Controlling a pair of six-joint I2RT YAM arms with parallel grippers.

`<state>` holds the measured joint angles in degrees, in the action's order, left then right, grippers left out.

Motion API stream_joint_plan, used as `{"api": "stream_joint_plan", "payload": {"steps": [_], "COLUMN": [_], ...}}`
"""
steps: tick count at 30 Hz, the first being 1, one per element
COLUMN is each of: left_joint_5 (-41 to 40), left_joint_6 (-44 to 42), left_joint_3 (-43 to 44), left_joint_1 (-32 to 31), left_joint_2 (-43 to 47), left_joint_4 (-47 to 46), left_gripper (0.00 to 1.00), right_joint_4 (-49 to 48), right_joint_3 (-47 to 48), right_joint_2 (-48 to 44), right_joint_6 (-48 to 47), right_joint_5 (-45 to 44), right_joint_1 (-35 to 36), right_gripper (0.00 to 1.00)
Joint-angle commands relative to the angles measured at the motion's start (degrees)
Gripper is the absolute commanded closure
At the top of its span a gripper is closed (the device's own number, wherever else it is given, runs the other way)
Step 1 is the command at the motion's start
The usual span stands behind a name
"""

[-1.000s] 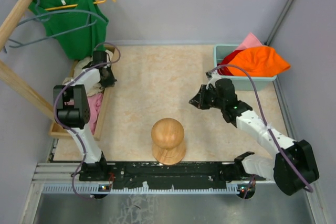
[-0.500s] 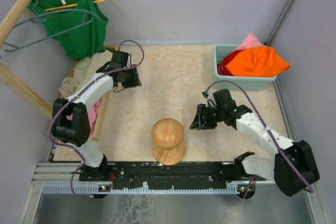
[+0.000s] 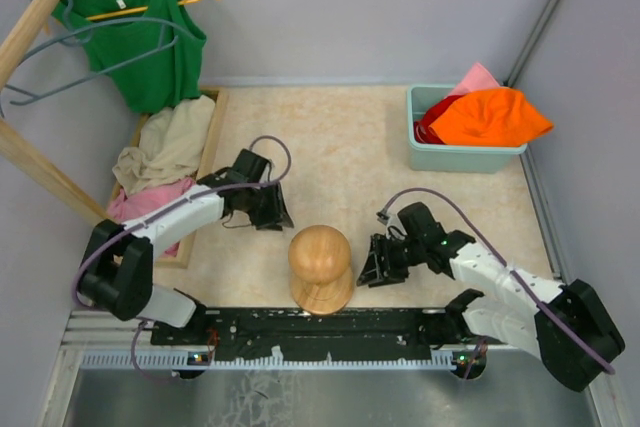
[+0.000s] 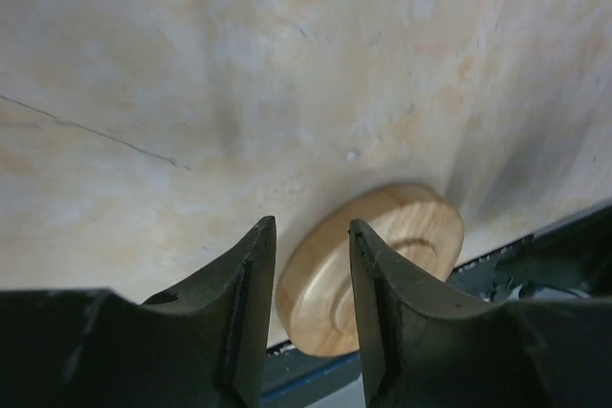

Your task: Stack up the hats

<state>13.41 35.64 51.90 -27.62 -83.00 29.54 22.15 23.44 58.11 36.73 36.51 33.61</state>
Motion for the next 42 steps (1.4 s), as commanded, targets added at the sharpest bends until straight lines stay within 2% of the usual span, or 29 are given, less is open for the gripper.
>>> {"api": "stream_joint_plan", "payload": {"steps": [1, 12, 22, 34, 40, 42], "left_joint_5": [3.4, 4.5, 2.9, -1.4, -2.1, -2.9], "left_joint_6": [8.9, 18.8, 30.1, 35.9, 36.0, 35.6], "left_joint_3": [-4.5, -16.1, -27.4, -31.3, -31.5, -30.9], "left_joint_1": [-5.1, -7.0, -13.3, -20.1, -20.2, -20.2], "left_joint_2": [1.9, 12.8, 21.0, 16.1, 13.0, 12.2], "left_joint_4": [-2.8, -2.1, -9.0, -21.3, -24.5, -25.0], "left_gripper": [0.57, 0.56, 0.56, 0.56, 0.56, 0.55], "right_joint_4": [-8.5, -16.7, -22.2, -27.0, -32.9, -34.4], "right_joint_3": [-2.9, -9.4, -13.5, -11.7, -9.9, -8.5], "right_joint_2": [-2.5, -3.4, -6.1, 2.4, 9.6, 12.7], "right_joint_6": [8.2, 17.5, 24.3, 24.9, 25.5, 25.5], "right_joint_5": [-1.1, -5.6, -8.7, -12.6, -13.6, -14.0], "right_joint_1": [3.3, 8.4, 10.1, 14.7, 14.7, 14.7], "right_gripper": [0.55, 0.56, 0.58, 0.59, 0.7, 0.71]}}
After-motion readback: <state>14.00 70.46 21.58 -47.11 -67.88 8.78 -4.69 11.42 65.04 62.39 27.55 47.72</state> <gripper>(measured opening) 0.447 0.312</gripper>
